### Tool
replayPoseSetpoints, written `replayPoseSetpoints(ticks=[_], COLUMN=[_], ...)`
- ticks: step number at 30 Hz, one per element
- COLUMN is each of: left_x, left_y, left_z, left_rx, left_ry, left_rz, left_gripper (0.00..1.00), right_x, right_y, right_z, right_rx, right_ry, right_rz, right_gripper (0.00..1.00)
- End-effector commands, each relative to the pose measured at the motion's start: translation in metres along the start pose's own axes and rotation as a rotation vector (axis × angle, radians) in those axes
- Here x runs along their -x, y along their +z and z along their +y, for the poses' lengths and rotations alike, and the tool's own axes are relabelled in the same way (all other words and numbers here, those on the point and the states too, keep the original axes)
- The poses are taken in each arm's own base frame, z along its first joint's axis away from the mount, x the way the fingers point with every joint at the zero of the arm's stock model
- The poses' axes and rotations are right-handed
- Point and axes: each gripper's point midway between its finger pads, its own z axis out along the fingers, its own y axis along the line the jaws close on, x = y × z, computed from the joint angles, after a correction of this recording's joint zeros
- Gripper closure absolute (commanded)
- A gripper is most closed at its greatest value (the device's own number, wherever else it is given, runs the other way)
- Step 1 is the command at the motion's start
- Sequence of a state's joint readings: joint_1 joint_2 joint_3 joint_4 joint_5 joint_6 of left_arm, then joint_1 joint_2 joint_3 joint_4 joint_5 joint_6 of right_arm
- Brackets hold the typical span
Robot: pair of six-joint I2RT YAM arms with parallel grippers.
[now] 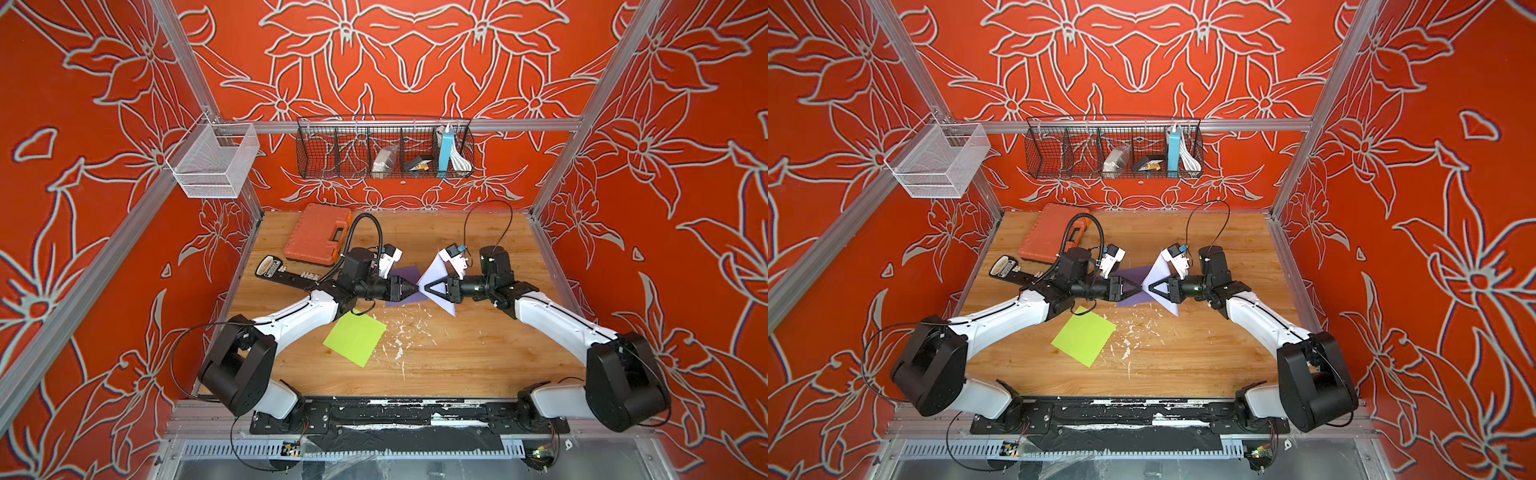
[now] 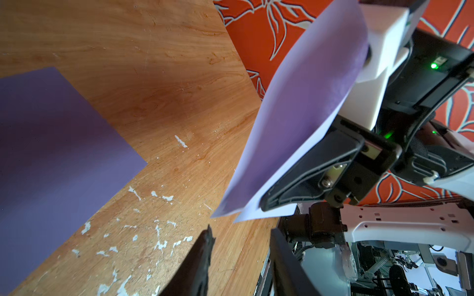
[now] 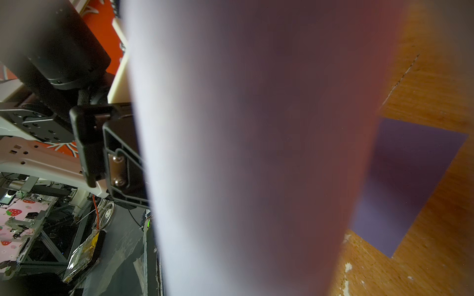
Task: Fold the square paper diagonally
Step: Fold the paper at the center of the board.
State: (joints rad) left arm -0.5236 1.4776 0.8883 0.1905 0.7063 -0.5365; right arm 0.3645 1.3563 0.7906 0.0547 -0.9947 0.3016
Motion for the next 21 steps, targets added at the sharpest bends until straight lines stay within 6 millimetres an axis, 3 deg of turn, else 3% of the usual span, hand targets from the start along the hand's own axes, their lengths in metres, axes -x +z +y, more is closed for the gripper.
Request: replayPoseSetpoints(ticks=[1, 7, 21], left_x=[0.012, 0.012, 0.007], left_y=[0.003, 0.006, 0.006], left_z=[-0.016, -0.021, -0.013], left_rx=[-0.074, -0.106, -0.035], left_ry=[0.038, 0.033, 0.053], left_rz=[-0.012, -0.006, 0.019], left_gripper=[0.66, 0.76, 0.73], right_x=[0.001, 0.001, 0.002], right_y=[-0.003, -0.004, -0.004], right_z=[0.003, 0.005, 0.008], right_rx=[0.005, 0.014, 0.031], right_ry=[-0.007, 0.002, 0.007], right_rz=[-0.018, -0.018, -0.029], right_gripper=[0.83, 0.83, 0.83])
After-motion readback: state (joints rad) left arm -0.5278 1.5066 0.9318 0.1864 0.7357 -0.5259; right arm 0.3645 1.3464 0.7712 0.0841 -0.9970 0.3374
